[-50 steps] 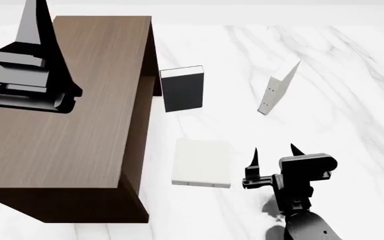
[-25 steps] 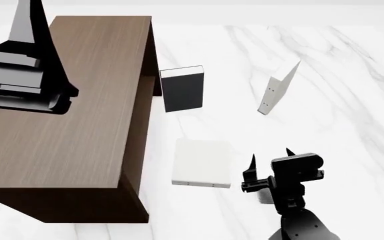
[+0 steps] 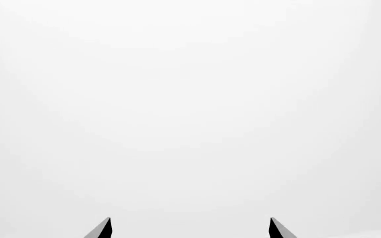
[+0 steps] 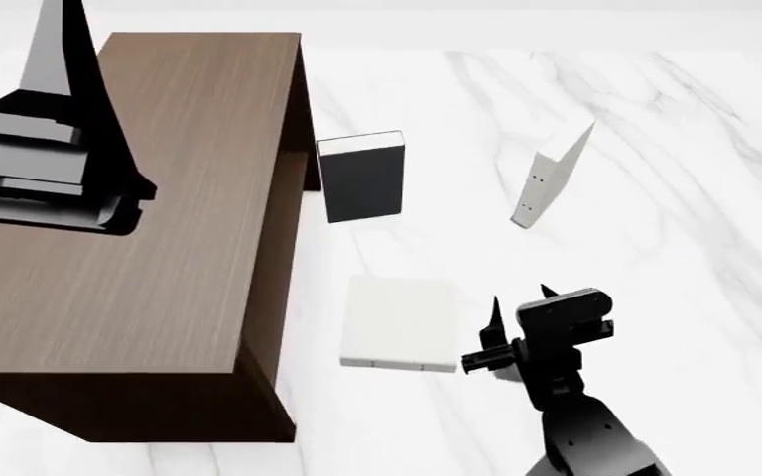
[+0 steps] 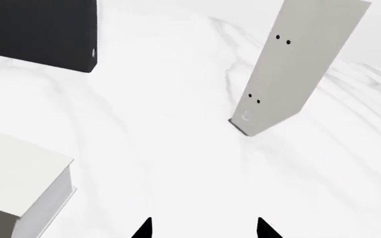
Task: Pick up the book on the right and place it under the cabinet shelf.
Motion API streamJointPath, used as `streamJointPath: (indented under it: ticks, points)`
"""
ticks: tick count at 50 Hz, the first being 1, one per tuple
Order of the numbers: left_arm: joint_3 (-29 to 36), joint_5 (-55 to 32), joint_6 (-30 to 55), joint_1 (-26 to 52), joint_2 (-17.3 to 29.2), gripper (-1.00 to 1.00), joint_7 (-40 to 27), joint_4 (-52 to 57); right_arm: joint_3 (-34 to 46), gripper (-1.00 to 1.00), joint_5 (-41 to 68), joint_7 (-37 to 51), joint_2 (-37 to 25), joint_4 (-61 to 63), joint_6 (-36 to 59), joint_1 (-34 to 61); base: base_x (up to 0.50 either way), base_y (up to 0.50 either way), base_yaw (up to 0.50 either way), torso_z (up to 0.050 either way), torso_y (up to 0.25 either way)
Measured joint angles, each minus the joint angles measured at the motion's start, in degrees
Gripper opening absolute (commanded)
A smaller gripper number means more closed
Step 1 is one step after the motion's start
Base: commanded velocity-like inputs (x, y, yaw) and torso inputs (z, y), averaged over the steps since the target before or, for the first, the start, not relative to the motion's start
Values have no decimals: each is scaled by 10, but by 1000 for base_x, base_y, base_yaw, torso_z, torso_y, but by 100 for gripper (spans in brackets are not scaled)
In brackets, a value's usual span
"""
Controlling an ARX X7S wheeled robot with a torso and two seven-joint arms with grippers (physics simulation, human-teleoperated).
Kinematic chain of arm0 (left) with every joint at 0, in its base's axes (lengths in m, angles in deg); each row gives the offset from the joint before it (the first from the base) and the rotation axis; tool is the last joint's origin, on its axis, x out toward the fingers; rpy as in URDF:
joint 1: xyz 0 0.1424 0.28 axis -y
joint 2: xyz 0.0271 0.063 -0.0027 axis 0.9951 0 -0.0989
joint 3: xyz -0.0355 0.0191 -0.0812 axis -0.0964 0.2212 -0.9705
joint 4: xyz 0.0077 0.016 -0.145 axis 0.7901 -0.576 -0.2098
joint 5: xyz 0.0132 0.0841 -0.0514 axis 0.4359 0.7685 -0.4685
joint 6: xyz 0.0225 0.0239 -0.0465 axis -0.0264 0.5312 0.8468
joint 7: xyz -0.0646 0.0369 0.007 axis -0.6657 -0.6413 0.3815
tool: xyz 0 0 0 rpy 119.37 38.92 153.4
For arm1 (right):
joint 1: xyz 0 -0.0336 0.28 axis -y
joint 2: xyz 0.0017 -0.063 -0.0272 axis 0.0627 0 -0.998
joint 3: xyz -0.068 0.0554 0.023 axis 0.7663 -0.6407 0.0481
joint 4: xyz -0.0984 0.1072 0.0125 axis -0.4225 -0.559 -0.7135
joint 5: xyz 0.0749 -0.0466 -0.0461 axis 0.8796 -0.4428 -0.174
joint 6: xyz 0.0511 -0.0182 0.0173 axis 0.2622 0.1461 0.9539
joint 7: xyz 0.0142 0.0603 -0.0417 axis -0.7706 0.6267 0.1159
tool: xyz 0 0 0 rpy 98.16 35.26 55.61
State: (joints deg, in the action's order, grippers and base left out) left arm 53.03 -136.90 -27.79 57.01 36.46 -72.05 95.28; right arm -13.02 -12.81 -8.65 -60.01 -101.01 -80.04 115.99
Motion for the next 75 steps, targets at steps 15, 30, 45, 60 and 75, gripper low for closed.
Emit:
streamJointPath:
  ticks: [15, 30, 45, 60, 75]
  points:
    - [18, -1, -23, 5, 20, 100, -6, -1, 4, 100, 0, -14, 4, -13, 10, 15, 3, 0, 4, -2, -6]
    - [27, 4, -45, 2, 36, 100, -6, -1, 8, 100, -19, 20, -3, 26, 55, 11, 2, 0, 1, -1, -4]
    - [36, 7, -69, -4, 54, 100, -8, -1, 18, 100, -37, 33, -4, 56, 88, 8, 0, 0, 0, -1, -3]
    - [47, 16, -91, -11, 66, 100, -7, -2, 27, 100, -50, 28, 0, 63, 105, 12, 0, 0, 0, -1, -3]
    - [57, 19, -109, -14, 80, 100, -10, -2, 37, 100, -58, 20, 7, 61, 115, 18, 0, 0, 0, -1, -3]
